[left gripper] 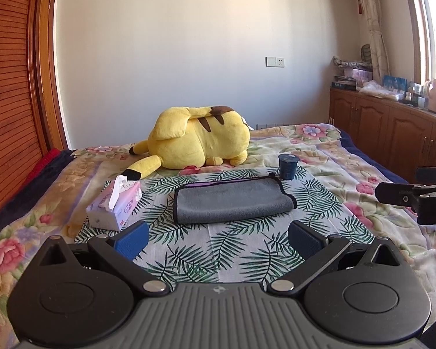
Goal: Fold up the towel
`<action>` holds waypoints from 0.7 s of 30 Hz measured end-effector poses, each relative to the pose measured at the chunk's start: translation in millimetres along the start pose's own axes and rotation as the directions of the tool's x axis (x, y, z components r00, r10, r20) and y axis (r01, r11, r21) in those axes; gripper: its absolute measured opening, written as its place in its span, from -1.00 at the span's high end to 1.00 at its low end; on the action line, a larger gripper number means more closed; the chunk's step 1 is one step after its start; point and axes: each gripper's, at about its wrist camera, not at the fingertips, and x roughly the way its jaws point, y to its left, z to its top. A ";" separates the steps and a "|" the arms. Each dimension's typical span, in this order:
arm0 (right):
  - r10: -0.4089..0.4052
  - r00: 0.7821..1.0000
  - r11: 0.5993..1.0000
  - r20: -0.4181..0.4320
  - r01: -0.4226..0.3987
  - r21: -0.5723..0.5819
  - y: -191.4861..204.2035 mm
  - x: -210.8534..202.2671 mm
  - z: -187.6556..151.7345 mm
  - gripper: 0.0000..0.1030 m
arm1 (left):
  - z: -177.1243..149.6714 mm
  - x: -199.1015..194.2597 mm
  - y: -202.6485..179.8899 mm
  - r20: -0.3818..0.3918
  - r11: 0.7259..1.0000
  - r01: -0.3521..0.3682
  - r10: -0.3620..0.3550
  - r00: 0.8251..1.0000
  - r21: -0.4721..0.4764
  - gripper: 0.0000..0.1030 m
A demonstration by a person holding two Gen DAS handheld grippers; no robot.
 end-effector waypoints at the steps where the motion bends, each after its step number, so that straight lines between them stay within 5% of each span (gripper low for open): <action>1: 0.000 1.000 1.000 0.000 0.000 0.003 0.7 -0.7 -2.9 -1.00 | -3.2 0.6 0.0 -0.003 1.000 0.000 0.000 1.000 -0.003 -0.69; 21: 0.001 0.999 1.000 -0.050 -0.002 -0.009 10.3 8.1 -51.1 -1.00 | -41.9 13.5 -2.5 -0.003 1.000 -0.023 0.023 1.000 -0.015 -0.69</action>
